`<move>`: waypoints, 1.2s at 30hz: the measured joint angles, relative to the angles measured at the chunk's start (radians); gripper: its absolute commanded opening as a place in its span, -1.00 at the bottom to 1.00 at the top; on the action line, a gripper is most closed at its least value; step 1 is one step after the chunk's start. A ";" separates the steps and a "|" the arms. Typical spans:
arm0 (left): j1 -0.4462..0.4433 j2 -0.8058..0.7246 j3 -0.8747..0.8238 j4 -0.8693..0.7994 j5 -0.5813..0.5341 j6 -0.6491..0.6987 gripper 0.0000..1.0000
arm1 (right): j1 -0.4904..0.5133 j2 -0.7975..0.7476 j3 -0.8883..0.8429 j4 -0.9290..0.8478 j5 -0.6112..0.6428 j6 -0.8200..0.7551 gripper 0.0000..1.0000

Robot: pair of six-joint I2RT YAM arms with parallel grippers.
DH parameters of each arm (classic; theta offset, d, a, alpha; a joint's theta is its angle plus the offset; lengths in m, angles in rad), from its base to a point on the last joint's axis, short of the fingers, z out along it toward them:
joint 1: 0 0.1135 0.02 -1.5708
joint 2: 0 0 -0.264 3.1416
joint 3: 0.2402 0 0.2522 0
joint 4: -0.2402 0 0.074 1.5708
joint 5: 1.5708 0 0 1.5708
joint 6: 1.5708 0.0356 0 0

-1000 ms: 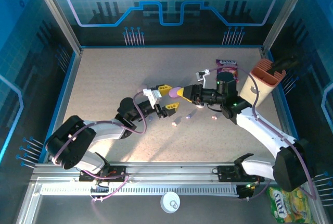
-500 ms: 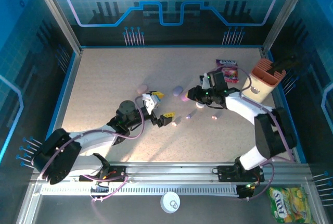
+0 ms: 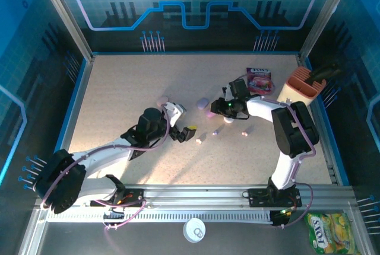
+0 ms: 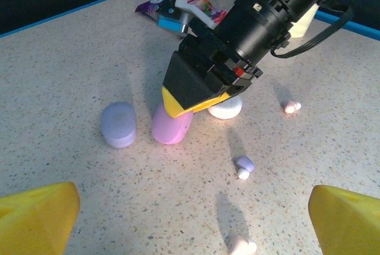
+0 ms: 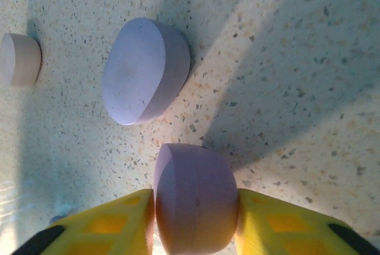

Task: Insert the wireless bluetooth earbuds into the charging case

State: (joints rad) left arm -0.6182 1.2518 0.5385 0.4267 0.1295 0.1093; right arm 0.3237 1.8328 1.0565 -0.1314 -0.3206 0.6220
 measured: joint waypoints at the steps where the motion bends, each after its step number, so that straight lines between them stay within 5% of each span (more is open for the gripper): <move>1: 0.000 0.013 0.021 -0.021 -0.012 -0.005 0.98 | 0.000 0.000 0.002 -0.003 0.009 -0.008 -0.01; 6: 0.000 0.135 0.174 -0.172 -0.061 -0.026 0.99 | -0.004 -0.054 0.002 -0.064 0.064 -0.046 0.19; 14: 0.000 0.403 0.517 -0.439 -0.108 -0.081 0.98 | -0.008 -0.353 -0.029 -0.121 0.132 -0.100 0.23; 22: 0.000 0.719 0.946 -0.762 -0.192 -0.140 0.63 | -0.077 -0.591 -0.132 -0.210 0.153 -0.145 0.24; 36: 0.000 1.007 1.329 -1.091 -0.252 -0.133 0.37 | -0.195 -0.695 -0.248 -0.245 0.053 -0.145 0.24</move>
State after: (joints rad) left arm -0.6178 2.2585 1.8679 -0.6640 -0.1226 -0.0238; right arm 0.1291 1.1378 0.8085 -0.3759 -0.2672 0.4767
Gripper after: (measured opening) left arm 0.713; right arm 0.619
